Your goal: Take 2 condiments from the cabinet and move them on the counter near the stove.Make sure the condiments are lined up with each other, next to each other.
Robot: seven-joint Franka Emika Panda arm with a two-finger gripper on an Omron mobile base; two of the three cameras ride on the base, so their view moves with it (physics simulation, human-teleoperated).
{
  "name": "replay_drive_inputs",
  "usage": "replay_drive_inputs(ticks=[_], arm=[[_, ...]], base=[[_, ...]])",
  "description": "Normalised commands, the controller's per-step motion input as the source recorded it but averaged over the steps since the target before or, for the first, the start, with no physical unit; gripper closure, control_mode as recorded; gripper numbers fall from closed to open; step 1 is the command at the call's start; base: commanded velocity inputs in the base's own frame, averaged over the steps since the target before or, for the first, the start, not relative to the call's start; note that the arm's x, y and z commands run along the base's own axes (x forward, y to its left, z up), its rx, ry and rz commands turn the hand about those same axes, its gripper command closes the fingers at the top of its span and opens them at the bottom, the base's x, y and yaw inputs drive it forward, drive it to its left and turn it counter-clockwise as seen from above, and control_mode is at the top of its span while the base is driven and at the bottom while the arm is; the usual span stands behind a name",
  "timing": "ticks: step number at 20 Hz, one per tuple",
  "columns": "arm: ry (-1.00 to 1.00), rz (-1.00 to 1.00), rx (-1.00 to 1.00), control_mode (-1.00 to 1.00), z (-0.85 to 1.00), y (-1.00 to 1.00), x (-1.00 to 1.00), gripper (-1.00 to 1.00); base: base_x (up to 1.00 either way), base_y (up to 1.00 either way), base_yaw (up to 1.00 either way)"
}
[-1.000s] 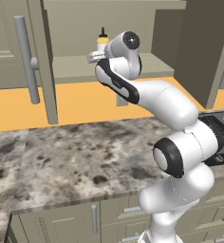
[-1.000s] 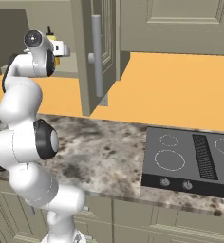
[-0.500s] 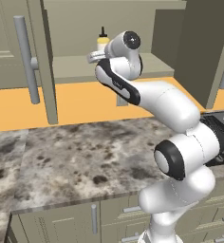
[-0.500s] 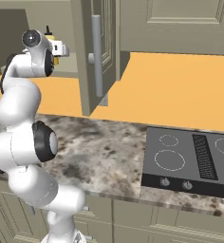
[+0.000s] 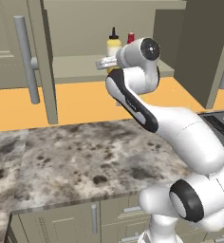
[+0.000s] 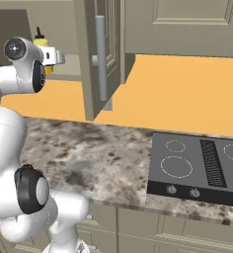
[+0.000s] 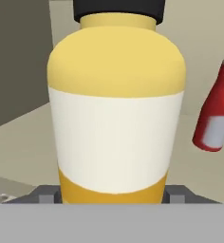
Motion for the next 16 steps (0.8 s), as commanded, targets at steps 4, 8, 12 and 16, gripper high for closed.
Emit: replay_drive_inputs(ticks=[4, 8, 12, 16], arm=[[0.01, 0.00, 0.00, -1.00, 0.14, -0.47, -1.00, 1.00], [0.03, 0.01, -0.02, -1.00, 0.00, -0.37, -1.00, 1.00], [0.00, 0.06, -0.06, -1.00, -0.13, -0.56, -1.00, 1.00], [0.00, 0.07, -0.10, -1.00, -0.31, -0.57, -1.00, 1.00]], base=[[0.00, 0.00, 0.00], [0.00, 0.00, 0.00], [0.00, 0.00, 0.00], [0.00, 0.00, 0.00]])
